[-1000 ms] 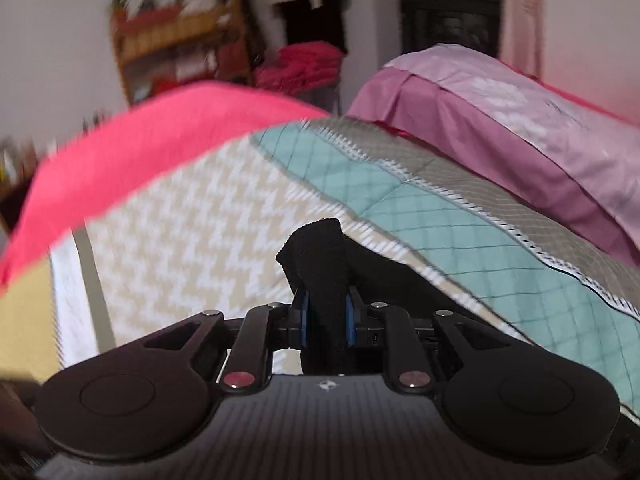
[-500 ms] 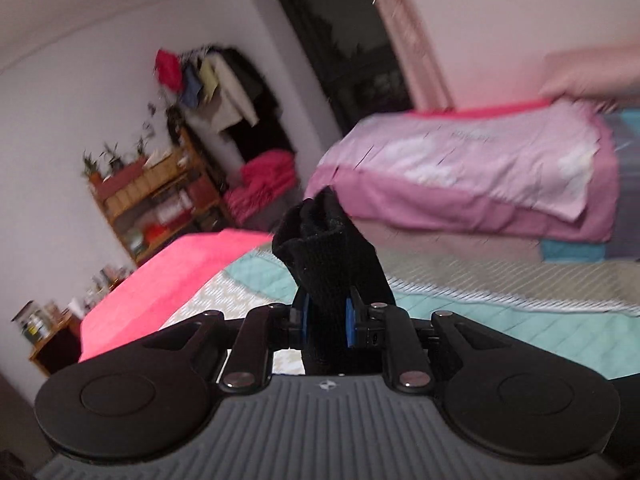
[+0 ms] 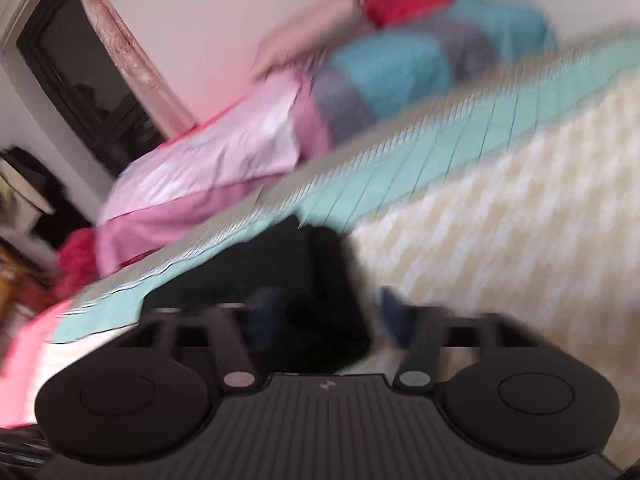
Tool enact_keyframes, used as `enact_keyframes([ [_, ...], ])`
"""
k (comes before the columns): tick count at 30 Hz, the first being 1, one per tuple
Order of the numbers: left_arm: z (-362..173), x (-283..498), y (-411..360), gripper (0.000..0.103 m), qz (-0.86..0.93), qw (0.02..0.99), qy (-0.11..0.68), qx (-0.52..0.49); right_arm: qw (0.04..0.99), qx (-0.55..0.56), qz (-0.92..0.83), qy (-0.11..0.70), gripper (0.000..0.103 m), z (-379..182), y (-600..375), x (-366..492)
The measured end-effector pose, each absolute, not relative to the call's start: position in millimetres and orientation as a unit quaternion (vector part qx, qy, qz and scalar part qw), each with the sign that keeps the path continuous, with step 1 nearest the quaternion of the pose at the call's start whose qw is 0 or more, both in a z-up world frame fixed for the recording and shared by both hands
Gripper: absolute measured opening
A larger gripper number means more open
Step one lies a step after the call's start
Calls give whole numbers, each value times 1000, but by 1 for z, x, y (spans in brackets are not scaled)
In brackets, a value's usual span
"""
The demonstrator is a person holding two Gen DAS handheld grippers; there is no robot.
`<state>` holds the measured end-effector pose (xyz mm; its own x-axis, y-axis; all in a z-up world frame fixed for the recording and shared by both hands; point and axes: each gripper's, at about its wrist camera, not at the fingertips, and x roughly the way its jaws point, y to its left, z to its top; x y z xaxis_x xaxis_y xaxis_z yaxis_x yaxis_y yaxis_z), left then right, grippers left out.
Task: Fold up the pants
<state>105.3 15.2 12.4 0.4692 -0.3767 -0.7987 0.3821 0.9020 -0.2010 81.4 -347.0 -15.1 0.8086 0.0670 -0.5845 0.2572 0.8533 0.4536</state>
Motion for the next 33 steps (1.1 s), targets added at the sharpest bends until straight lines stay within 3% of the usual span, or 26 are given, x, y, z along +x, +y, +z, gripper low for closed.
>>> enact_keyframes([
  [3,17,136,18,103,-208,862,461,-33,908,270,-19,319,80,-13,-348,110],
  [5,10,162,15,103,-214,857,464,-65,897,280,-6,342,90,-21,-351,129],
  [12,-56,224,0,103,-255,769,551,-201,850,320,28,417,91,-58,-354,154],
  [16,-60,227,-9,103,-252,766,549,-221,850,315,44,420,82,-59,-352,154],
  [18,-58,229,-19,103,-254,762,555,-218,855,303,49,419,69,-60,-349,155],
  [20,-50,227,-33,103,-262,759,560,-203,859,303,65,408,44,-53,-345,151],
  [24,-3,204,-57,103,-302,784,524,-141,874,298,100,370,43,-15,-331,132],
  [33,77,115,-32,103,-370,782,481,-144,875,346,93,327,43,62,-313,23],
])
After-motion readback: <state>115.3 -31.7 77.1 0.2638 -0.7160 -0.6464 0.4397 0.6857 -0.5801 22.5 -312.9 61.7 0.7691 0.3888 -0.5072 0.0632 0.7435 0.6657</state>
